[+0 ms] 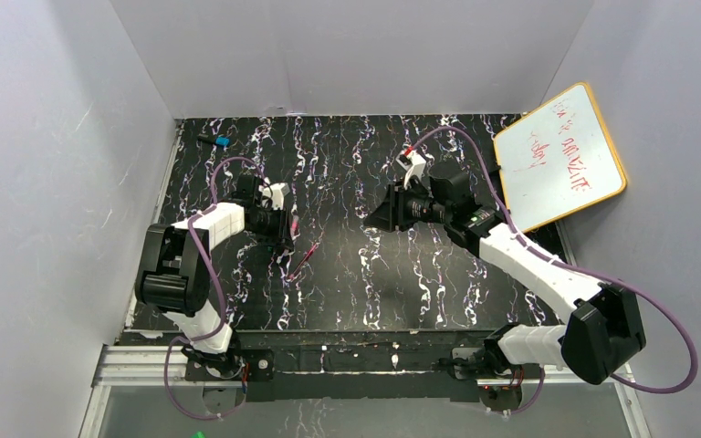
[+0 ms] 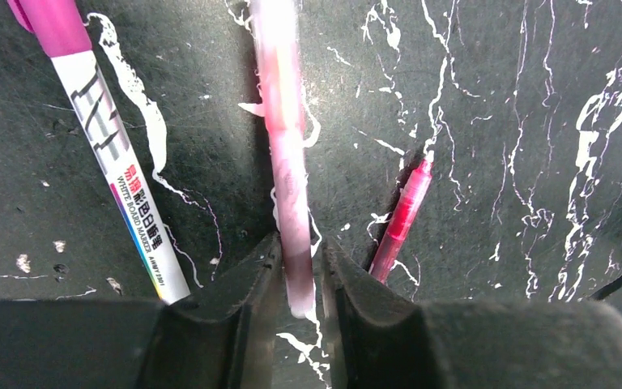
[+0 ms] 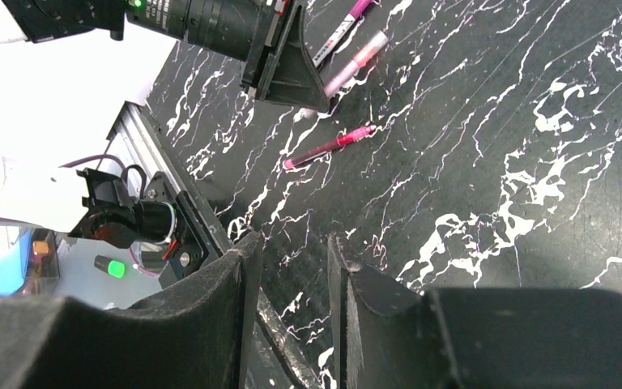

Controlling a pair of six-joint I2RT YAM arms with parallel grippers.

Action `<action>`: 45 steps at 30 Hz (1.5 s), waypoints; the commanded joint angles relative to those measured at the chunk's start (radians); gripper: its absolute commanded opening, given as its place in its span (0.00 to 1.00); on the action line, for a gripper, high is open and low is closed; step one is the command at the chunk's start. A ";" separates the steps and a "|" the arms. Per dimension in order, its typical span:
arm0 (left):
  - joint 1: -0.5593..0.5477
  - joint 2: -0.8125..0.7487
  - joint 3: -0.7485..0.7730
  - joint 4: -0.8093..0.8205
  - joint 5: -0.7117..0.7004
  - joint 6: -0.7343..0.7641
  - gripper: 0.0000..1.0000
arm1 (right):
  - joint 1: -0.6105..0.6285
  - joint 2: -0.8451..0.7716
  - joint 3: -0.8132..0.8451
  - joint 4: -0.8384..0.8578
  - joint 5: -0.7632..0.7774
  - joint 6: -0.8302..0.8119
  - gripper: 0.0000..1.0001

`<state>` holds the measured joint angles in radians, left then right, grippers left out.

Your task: Insert the pens into the pen caps

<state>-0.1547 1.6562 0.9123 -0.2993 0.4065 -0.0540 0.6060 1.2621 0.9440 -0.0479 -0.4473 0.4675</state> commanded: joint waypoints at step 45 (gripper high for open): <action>-0.331 -0.248 -0.056 -0.127 -0.286 0.032 0.29 | -0.032 -0.066 -0.087 0.057 -0.063 0.013 0.44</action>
<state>-0.4553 1.3937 0.8173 -0.4023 0.0879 -0.0277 0.5819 1.2289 0.8673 -0.0193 -0.5003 0.4931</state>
